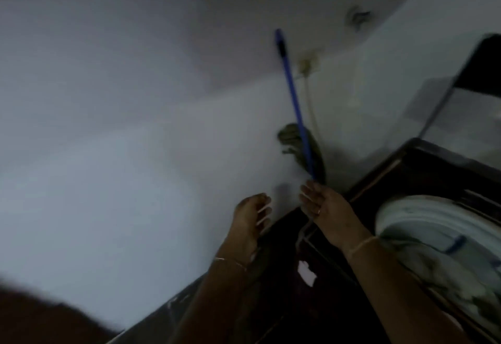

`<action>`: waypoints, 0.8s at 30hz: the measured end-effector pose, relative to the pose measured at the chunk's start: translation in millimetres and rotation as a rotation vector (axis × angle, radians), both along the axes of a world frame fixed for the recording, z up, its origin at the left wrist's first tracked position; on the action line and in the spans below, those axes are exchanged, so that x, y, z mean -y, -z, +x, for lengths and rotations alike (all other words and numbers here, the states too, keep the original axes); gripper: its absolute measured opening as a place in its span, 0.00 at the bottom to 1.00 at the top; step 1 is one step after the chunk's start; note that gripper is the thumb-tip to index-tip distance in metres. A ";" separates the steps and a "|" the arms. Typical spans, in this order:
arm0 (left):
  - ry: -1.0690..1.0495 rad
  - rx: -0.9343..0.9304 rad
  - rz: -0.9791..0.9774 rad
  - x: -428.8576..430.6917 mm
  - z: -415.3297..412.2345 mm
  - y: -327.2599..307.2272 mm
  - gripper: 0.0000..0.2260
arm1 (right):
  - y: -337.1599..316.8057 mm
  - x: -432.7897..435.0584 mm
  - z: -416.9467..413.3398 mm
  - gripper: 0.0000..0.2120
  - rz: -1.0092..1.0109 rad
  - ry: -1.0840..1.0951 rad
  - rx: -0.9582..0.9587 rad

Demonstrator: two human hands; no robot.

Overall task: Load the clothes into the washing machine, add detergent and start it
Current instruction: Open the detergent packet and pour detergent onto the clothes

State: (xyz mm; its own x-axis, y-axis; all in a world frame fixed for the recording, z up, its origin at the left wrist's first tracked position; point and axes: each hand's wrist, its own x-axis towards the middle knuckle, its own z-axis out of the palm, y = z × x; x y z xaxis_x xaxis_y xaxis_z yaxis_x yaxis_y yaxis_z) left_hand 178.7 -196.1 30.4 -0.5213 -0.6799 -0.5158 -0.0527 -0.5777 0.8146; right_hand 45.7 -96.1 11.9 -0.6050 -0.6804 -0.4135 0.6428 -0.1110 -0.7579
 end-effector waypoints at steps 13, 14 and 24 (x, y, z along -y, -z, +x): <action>-0.096 0.309 -0.075 69.2 58.2 104.2 0.06 | 101.5 131.8 52.6 0.17 0.334 -0.099 0.056; -0.071 0.363 -0.099 81.6 55.1 121.7 0.05 | 118.8 144.4 50.0 0.16 0.376 -0.096 0.037; 0.319 0.746 -0.301 210.9 22.1 306.3 0.11 | 318.0 256.8 -14.6 0.16 0.934 -0.226 -0.176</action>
